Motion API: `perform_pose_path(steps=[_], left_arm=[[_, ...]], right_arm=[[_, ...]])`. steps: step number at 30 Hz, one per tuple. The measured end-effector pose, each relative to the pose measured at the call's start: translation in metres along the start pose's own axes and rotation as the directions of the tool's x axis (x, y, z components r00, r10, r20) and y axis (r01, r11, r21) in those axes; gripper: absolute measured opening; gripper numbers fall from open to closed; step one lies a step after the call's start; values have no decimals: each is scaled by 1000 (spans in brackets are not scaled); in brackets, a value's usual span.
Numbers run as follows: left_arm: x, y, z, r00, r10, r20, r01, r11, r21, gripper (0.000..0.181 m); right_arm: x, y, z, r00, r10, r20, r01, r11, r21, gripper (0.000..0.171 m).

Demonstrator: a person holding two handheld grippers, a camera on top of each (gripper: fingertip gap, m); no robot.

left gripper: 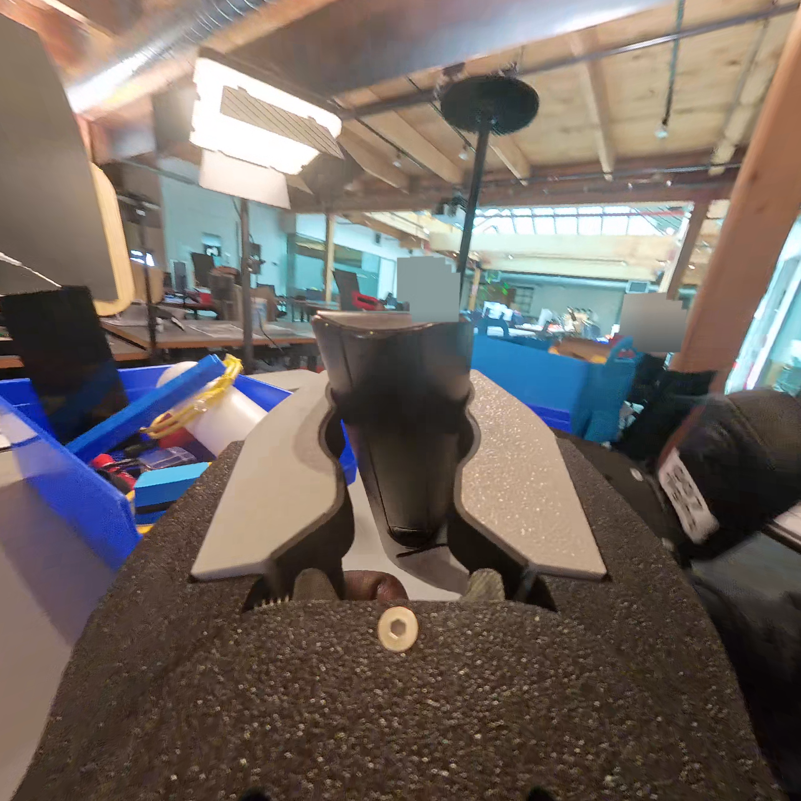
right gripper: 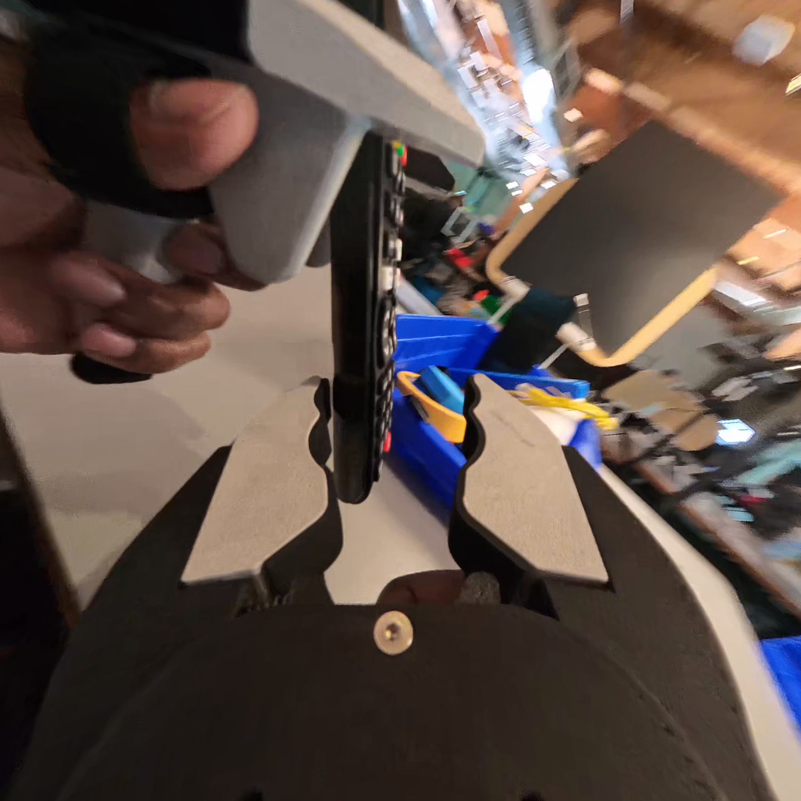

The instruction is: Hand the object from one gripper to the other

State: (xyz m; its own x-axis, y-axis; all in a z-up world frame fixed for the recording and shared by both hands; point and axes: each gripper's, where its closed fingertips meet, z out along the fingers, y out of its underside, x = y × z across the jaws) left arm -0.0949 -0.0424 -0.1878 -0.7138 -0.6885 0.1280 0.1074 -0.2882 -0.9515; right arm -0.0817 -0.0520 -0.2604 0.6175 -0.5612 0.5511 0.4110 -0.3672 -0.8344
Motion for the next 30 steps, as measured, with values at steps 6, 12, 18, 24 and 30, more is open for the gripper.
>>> perform_pose_path(steps=[6, 12, 18, 24, 30], left_arm=[[15, 4, 4, 1000, -20, -21, 20, 1000, 8, 52], [26, 14, 2, 978, 78, -192, -99, 990, -103, 59], [38, 21, -18, 900, 40, -434, -111, 984, -140, 72], [44, 21, -22, 854, -142, -500, 46, 979, -199, 72], [57, 39, -15, 859, -117, -499, -10, 970, -245, 53]], right_arm=[[0, 3, 3, 941, -270, -202, 262, 963, -65, 30], [-12, 11, 3, 990, 41, 137, -39, 999, -20, 24], [-47, -14, -28, 635, 397, 663, -481, 875, -63, 25], [-66, -17, -40, 470, 418, 777, -529, 838, -131, 24], [-75, -14, -41, 480, 395, 784, -475, 868, -146, 24]])
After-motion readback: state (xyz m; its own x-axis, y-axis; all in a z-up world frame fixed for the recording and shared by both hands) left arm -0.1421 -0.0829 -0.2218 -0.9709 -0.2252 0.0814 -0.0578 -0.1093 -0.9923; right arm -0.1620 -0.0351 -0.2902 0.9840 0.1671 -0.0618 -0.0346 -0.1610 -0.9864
